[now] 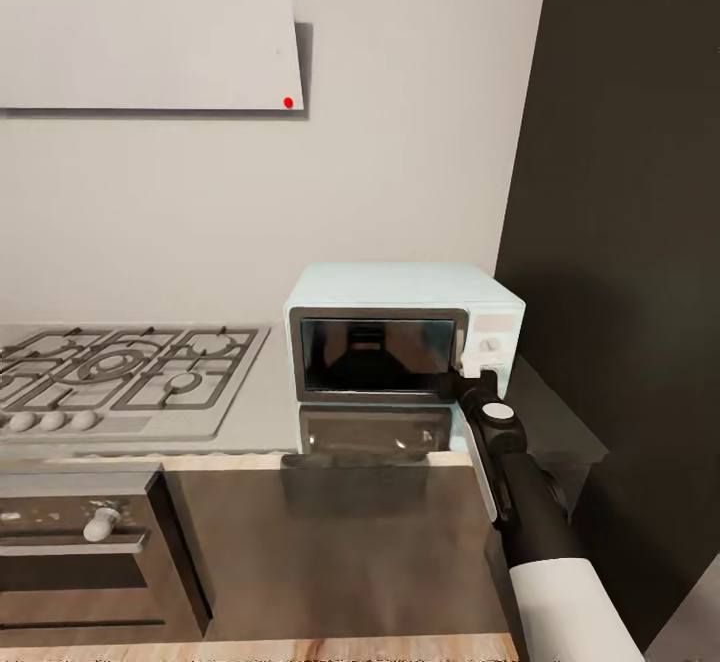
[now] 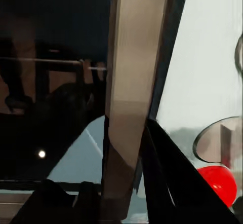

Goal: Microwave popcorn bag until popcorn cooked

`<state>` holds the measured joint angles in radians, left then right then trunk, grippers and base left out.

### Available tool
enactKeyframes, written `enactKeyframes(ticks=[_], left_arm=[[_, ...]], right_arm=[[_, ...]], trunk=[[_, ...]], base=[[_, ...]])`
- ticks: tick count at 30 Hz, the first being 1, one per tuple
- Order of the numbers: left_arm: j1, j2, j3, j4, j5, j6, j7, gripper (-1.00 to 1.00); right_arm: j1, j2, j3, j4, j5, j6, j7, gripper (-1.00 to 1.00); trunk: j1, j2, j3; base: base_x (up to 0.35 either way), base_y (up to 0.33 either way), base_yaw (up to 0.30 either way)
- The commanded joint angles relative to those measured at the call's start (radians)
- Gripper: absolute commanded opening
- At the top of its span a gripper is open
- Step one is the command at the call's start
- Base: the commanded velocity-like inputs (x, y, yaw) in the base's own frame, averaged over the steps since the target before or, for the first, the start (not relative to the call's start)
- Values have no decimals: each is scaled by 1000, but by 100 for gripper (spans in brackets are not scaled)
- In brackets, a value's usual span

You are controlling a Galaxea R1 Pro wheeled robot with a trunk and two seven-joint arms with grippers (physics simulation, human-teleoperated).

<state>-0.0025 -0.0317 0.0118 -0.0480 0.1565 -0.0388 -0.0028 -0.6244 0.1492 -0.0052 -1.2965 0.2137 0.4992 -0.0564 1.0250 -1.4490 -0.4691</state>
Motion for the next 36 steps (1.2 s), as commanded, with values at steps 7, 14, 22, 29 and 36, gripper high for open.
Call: enactKeyframes(ticks=[7, 14, 22, 29, 36], left_arm=[[-1, -1, 1, 0, 8, -3, 0, 100], [-1, -1, 3, -3, 11, -3, 0, 100], [-1, -1, 5, -3, 11, -3, 0, 100], [-1, -1, 5, -3, 11, -3, 0, 100], [-1, -1, 5, -3, 11, -3, 0, 100]], right_arm=[[0, -1, 13, 0, -27, 5, 4, -100], [0, 6, -61, 0, 97, 5, 1, -100], [0, 6, -65, 0, 88, 6, 1, -100], [0, 6, -65, 0, 18, 6, 1, -100], [0, 6, -65, 0, 16, 6, 1, -100]], trunk=[[0, -1, -1], [0, 0, -1], [0, 0, -1], [0, 0, -1], [0, 0, -1]], base=[[-162, 163, 0], [-24, 24, 0], [-58, 0, 0], [-196, 0, 0], [-54, 0, 0]])
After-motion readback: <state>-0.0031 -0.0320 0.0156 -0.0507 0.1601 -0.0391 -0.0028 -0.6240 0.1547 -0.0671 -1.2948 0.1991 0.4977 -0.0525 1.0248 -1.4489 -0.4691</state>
